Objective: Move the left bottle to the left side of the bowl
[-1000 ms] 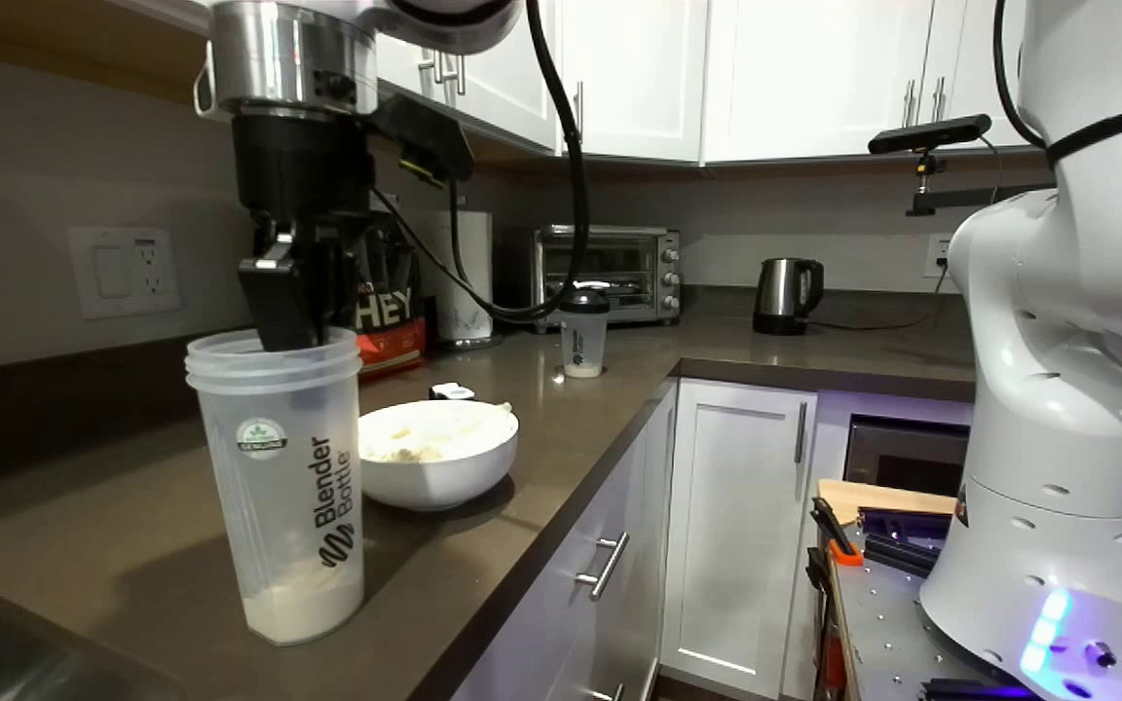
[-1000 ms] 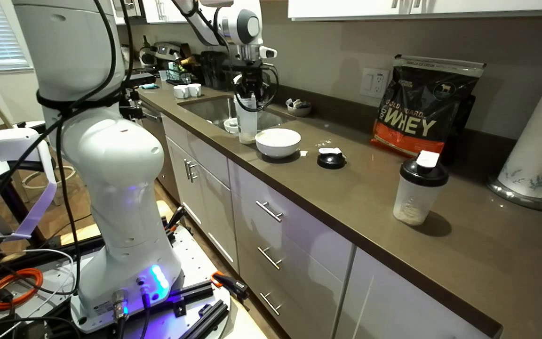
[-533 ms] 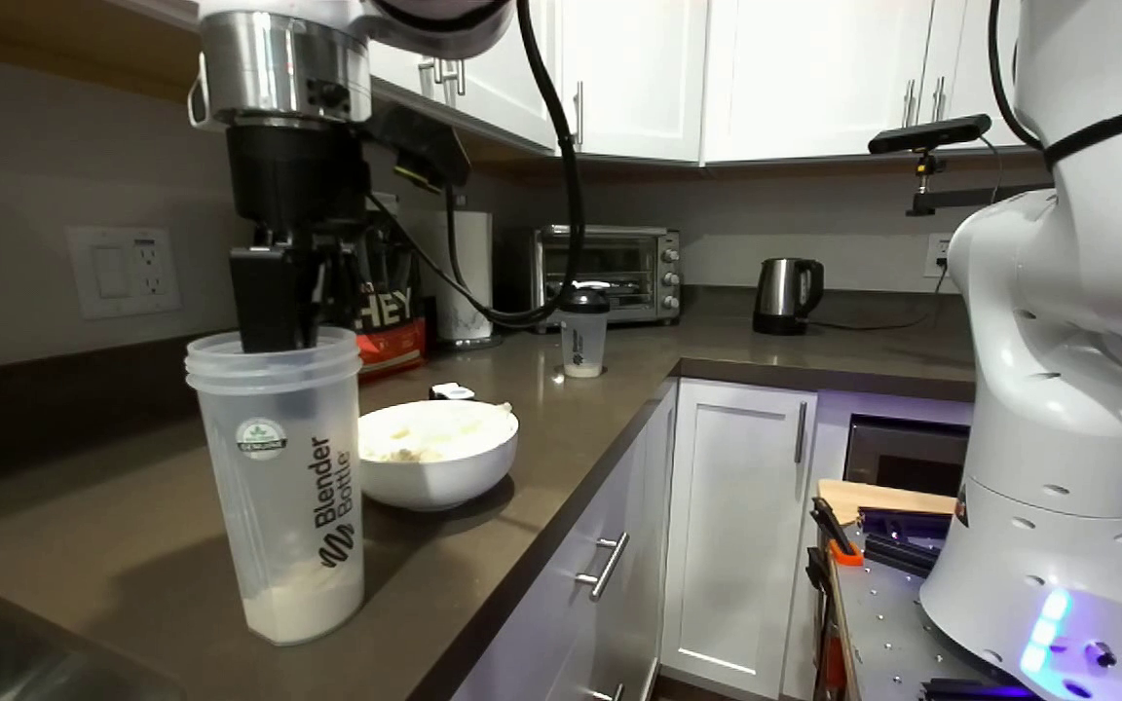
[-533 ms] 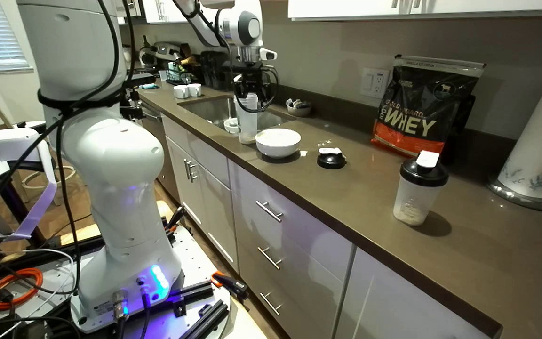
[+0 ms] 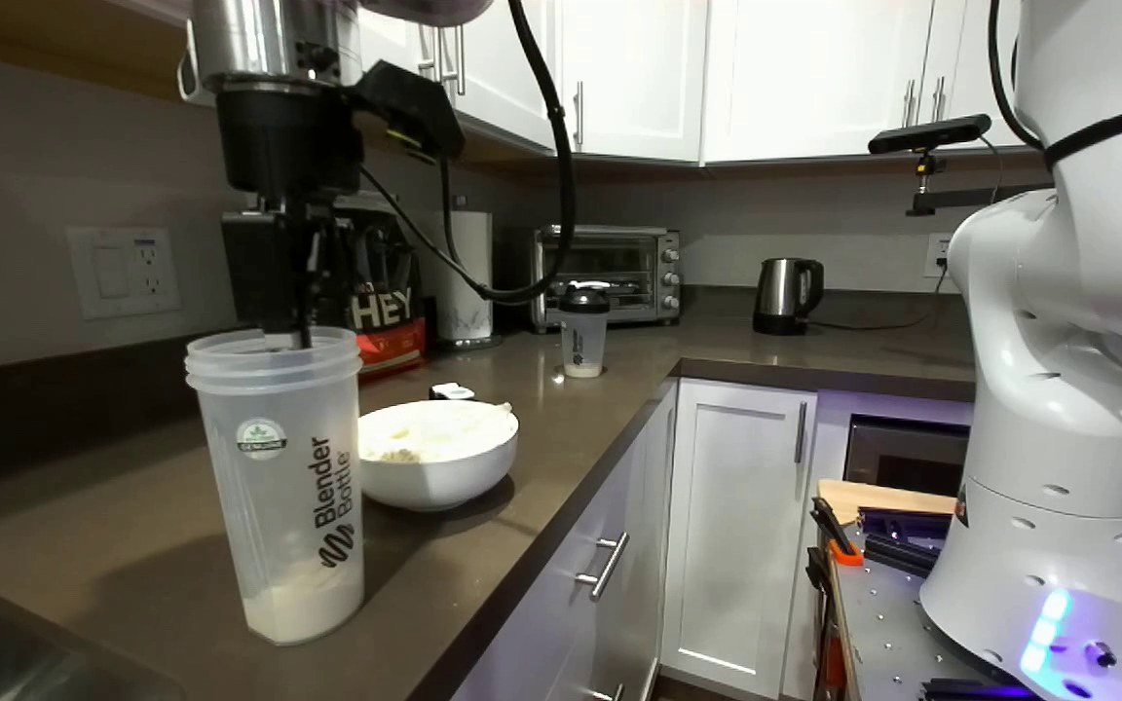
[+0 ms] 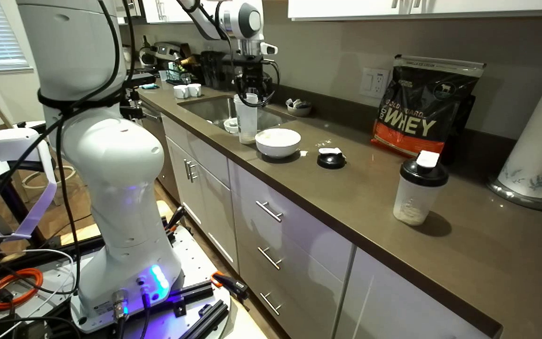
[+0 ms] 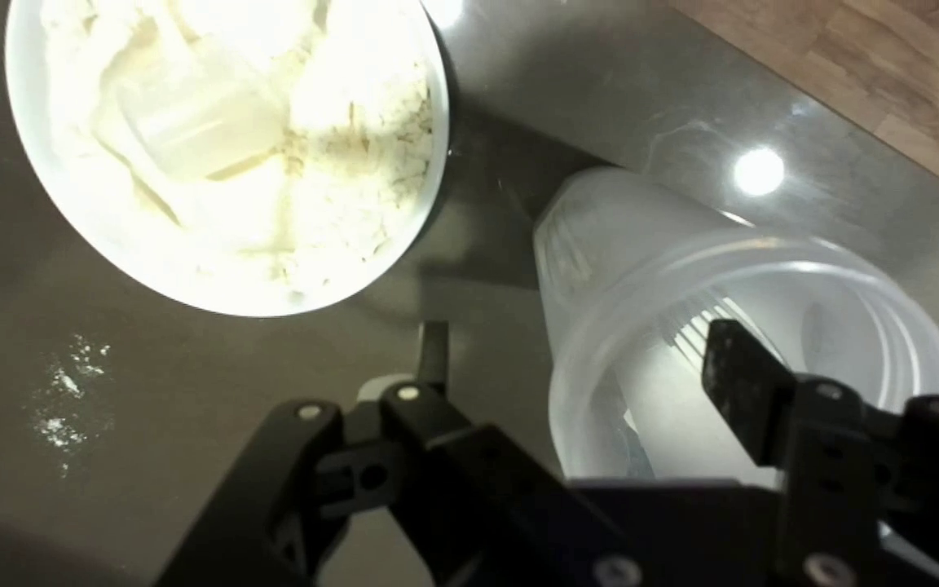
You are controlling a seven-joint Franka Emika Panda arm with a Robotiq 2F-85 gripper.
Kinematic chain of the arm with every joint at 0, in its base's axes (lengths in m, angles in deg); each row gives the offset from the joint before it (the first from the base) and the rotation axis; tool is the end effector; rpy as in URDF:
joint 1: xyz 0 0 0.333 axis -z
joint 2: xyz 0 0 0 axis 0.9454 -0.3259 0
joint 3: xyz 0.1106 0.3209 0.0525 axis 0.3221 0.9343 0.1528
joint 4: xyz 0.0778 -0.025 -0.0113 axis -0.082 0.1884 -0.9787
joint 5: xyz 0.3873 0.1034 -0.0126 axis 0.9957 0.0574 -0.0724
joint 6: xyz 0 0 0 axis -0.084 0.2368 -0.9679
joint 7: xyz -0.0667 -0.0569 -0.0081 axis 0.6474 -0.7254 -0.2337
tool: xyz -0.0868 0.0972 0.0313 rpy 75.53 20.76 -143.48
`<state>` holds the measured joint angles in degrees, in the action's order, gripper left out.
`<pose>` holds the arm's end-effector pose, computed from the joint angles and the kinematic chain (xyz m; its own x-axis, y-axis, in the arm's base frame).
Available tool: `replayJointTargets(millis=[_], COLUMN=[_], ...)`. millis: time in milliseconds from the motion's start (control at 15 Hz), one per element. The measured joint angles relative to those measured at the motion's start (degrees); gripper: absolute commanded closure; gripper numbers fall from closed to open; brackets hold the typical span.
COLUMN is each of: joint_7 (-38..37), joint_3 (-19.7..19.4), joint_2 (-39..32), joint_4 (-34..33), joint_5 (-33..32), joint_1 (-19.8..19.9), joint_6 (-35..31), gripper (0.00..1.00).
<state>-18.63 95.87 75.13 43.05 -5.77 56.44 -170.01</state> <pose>0.5250 0.2759 0.4240 0.8910 0.4538 0.0126 0.4535 -0.8910 0.0192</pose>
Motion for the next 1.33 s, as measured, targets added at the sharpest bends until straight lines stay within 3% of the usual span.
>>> replayJointTargets(millis=[733,1000,1067,1133,1333], joint_7=[0.1,0.1,0.2,0.3,0.4], joint_3=[-0.8,-0.9,-1.1,-1.2,-1.5], joint_2=[0.9,2.2,2.8,3.4,4.7], joint_4=[-5.2,-6.2,-6.2,-6.2,-6.2], joint_5=[0.1,0.1,0.1,0.1,0.1], joint_1=[0.1,0.1,0.1,0.2,0.2], joint_6=[8.6,9.9,9.9,9.9,9.9], gripper=[0.22,0.09,0.14,0.09,0.08])
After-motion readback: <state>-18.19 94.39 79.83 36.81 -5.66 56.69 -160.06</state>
